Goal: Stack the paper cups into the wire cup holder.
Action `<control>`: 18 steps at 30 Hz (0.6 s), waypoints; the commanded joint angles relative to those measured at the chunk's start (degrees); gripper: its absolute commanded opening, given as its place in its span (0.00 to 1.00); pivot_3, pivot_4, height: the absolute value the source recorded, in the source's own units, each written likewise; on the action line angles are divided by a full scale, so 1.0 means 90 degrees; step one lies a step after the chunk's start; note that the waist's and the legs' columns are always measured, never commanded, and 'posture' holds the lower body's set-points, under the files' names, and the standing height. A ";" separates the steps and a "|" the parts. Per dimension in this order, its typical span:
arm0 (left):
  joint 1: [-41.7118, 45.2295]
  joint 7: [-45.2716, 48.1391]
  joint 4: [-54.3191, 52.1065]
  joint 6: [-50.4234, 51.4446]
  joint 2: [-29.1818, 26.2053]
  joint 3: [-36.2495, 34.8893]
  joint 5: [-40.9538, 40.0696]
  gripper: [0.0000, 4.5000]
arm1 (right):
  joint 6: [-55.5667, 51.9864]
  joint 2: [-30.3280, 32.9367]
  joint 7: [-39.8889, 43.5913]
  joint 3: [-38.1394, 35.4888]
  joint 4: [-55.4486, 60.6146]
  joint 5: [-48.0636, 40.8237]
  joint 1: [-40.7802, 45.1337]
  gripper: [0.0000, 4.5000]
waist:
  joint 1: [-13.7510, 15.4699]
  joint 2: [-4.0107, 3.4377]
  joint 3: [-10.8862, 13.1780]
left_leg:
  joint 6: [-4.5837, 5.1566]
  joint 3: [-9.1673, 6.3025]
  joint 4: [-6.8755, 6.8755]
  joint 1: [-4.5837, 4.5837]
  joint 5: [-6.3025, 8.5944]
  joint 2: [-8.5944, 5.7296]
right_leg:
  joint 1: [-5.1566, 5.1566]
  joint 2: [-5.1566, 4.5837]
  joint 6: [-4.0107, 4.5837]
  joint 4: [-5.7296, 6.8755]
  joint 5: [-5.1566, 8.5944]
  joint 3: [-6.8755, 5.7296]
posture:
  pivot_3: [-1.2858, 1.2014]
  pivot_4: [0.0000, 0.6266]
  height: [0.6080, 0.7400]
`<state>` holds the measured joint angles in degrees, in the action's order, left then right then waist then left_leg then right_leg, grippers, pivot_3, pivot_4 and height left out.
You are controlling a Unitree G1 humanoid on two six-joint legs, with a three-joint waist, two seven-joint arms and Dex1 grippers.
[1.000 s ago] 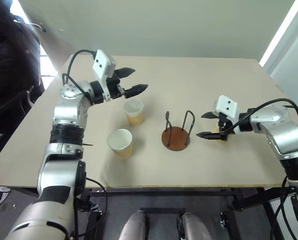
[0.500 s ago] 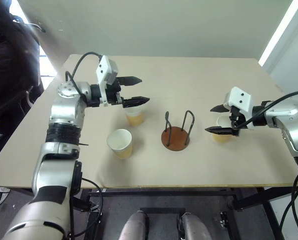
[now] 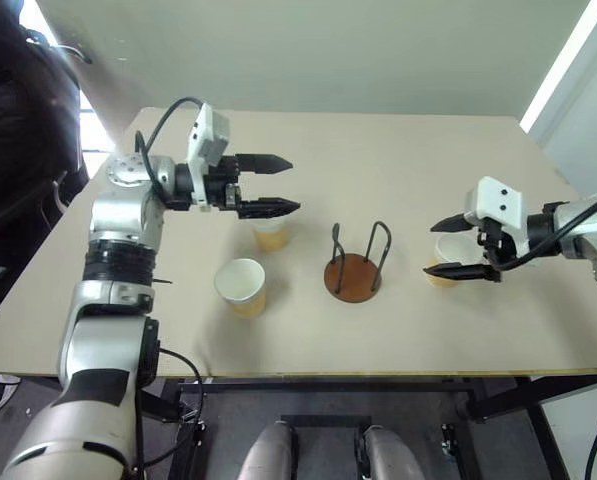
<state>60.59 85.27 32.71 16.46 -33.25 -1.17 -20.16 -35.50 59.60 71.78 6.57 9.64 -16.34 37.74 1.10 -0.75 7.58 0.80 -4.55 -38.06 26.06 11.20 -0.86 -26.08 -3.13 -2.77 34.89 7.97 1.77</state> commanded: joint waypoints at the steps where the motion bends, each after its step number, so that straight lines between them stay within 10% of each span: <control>1: 0.0111 0.0347 -0.0328 0.0377 -0.0152 -0.0012 -0.0262 0.99 | -0.0020 0.0248 0.0144 -0.0296 0.0282 -0.0155 -0.0045 0.87 | 0.0000 0.0000 0.0000 | 0.0000 0.0000 0.0000 0.0000 0.0000 0.0000 | 0.0000 0.0000 0.0000 0.0001 0.0000 0.0000 | 0.52 0.24 1.00; 18: -0.0168 0.0800 -0.0726 0.0191 -0.0453 0.0428 -0.0249 0.99 | 0.2309 0.0477 0.0238 0.0570 -0.1187 0.1769 -0.0060 0.87 | -0.0007 0.0000 0.0000 | 0.0004 -0.0001 -0.0004 -0.0003 0.0002 0.0001 | 0.0002 -0.0003 -0.0010 0.0002 -0.0003 0.0001 | 0.52 0.24 1.00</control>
<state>58.71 90.11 28.61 19.01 -36.47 3.10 -22.00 -16.88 63.31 73.26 12.02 -0.96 -1.75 35.86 1.04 -0.75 7.58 0.85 -4.55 -38.10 26.04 11.22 -0.85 -26.06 -3.15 -2.85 34.90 7.94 1.77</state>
